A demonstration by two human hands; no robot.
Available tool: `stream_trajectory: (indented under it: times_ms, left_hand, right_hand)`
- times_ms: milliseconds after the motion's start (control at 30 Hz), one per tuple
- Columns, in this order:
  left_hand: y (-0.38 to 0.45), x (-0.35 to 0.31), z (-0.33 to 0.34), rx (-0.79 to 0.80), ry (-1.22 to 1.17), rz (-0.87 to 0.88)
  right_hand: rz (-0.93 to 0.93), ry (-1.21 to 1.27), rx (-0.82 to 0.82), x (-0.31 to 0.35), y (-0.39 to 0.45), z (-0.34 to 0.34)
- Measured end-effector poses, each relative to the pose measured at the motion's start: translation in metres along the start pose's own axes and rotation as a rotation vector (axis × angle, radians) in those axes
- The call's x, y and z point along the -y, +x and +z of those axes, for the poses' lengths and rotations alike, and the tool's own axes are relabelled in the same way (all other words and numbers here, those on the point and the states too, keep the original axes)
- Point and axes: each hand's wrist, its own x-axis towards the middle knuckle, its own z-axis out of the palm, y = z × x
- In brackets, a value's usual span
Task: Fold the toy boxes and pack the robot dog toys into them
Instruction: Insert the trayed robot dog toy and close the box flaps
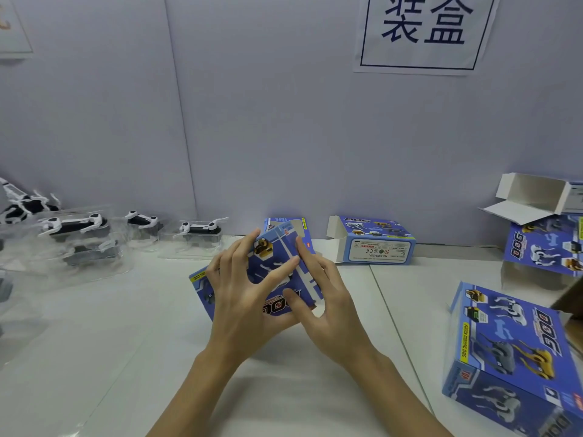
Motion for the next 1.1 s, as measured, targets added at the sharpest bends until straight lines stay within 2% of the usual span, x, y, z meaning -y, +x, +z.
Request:
stream_trajectory:
  times_ms: [233, 500, 733, 867, 1100]
  left_hand:
    - [0.005, 0.005, -0.005, 0.000, 0.076, -0.002]
    - [0.006, 0.004, -0.002, 0.008, 0.075, -0.017]
    - [0.000, 0.003, 0.003, -0.026, 0.085, -0.048]
    - [0.001, 0.000, 0.006, -0.009, 0.078, -0.052]
    - [-0.002, 0.003, 0.006, 0.022, 0.044, -0.100]
  right_hand:
    - [-0.018, 0.102, -0.024, -0.003, 0.002, -0.003]
    - [0.068, 0.245, -0.039, 0.003, 0.002, 0.007]
    - [-0.009, -0.039, -0.003, -0.003, -0.005, 0.008]
    - [0.024, -0.025, -0.063, -0.007, -0.004, 0.010]
    - [0.005, -0.065, -0.048, -0.007, -0.002, 0.012]
